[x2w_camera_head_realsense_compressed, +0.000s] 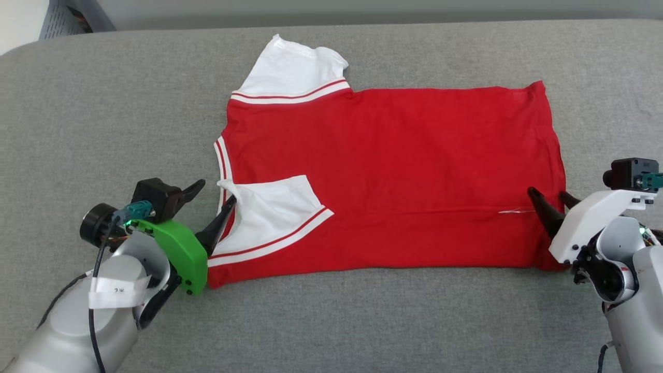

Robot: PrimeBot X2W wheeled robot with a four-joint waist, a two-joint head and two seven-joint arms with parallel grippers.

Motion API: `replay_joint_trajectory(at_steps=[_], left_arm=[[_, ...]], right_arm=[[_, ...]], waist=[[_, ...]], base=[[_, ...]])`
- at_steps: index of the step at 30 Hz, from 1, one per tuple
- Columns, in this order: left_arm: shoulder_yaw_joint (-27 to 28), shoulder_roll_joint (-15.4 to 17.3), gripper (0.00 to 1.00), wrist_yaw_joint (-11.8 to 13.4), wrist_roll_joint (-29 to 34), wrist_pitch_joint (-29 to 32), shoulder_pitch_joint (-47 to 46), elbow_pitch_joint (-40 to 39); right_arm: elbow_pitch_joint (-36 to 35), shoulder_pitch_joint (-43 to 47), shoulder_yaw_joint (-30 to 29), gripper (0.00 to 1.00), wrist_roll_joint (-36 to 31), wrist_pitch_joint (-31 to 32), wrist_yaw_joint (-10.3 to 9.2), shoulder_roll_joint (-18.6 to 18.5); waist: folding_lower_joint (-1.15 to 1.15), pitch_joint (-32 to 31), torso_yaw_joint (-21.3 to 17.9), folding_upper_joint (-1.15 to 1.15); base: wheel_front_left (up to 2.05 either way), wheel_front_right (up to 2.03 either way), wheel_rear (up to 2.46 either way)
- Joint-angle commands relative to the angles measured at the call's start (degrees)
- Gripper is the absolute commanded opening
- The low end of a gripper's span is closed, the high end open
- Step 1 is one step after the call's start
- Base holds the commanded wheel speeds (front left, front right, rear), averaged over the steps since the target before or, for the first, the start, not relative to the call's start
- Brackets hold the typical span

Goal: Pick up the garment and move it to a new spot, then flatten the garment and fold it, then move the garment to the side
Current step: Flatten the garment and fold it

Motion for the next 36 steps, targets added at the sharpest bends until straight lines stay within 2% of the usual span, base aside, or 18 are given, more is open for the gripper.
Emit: replay_joint_trajectory(at_steps=[1,4,8,11,16,21,25,29,36], left_arm=[[0.96,-1.08,1.00,-0.01,-1.53,-1.06,-0.30,0.83],[2.96,-2.28,1.00,0.38,-4.60,-1.98,1.17,1.49],[6.64,-3.08,1.00,3.00,-8.14,-3.38,3.99,-1.16],[7.59,-2.41,1.00,5.62,-10.22,-2.17,7.49,-4.38],[9.46,-0.78,1.00,12.23,-13.05,0.07,13.25,-12.13],[9.24,2.33,1.00,18.94,-15.02,6.09,18.81,-22.02],[8.43,4.74,1.00,22.92,-16.26,11.99,20.83,-27.12],[7.15,6.35,1.00,26.15,-16.55,16.96,21.58,-29.59],[6.58,5.73,1.00,30.11,-16.45,19.83,20.94,-28.87]], right_arm=[[-0.51,0.34,0.85,1.00,0.01,-1.48,-0.04,-0.86],[-2.63,1.90,2.71,1.00,-0.02,-3.70,-0.04,-2.25],[-6.42,5.12,4.22,1.00,-0.68,-5.22,-0.04,-3.69],[-10.48,8.00,6.56,1.00,-2.21,-3.38,-0.04,-5.21],[-15.98,11.63,6.26,1.00,-4.75,1.22,-0.04,-5.54],[-22.05,14.41,4.28,1.00,-7.37,6.32,-0.04,-4.02],[-25.35,16.35,1.99,1.00,-9.84,11.75,-0.04,-3.09],[-29.02,17.62,-0.17,1.00,-11.06,15.97,-0.04,-0.82],[-32.30,18.00,-3.70,1.00,-12.93,18.60,-0.04,1.48]], waist=[[-0.01,-2.73,0.15,0.00],[-0.01,-4.88,0.26,0.00],[-0.01,-7.60,0.30,0.00],[-0.01,-9.03,0.11,0.00],[-0.01,-10.08,-0.29,0.00],[-0.01,-9.40,-0.78,0.00],[-0.01,-8.10,-1.13,0.00],[-0.01,-6.69,-1.72,0.00],[-0.01,-3.72,-2.67,0.00]], base=[[0.00,0.00,0.00],[0.00,0.00,0.00],[0.00,0.00,0.00],[0.00,0.00,0.00],[0.00,0.00,0.00],[0.00,0.00,0.00],[0.00,0.00,0.00],[0.00,0.00,0.00],[0.00,0.00,0.00]])
